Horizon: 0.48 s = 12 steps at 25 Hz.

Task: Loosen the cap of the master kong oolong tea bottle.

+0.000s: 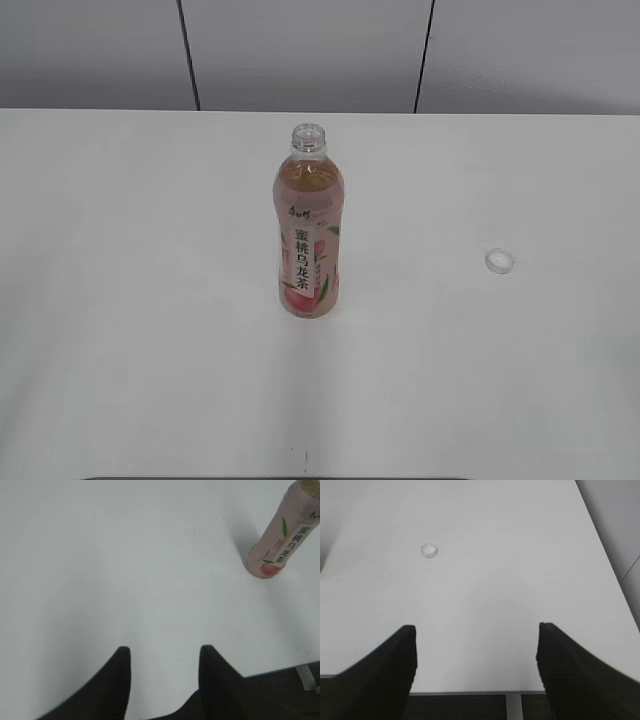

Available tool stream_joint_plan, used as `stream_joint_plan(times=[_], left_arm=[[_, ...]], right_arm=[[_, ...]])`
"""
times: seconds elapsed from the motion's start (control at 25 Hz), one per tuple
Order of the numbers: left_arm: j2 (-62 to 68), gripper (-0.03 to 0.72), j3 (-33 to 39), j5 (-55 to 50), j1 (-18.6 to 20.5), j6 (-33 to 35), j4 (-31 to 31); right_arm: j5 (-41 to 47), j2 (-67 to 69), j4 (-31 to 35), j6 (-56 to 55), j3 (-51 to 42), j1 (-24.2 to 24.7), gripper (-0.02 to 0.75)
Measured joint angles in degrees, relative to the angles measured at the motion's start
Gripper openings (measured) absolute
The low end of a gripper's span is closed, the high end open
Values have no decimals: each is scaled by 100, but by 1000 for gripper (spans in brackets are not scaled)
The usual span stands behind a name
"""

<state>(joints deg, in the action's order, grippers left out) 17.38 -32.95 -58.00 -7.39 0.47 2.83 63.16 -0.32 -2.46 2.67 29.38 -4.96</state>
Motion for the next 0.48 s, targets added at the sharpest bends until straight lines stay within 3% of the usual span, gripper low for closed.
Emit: stream_joint_plan(times=[0.48], left_arm=[[-19,266,0,60,0,0,24]], right_arm=[[-24,-4,-11,-5,0,18,566]])
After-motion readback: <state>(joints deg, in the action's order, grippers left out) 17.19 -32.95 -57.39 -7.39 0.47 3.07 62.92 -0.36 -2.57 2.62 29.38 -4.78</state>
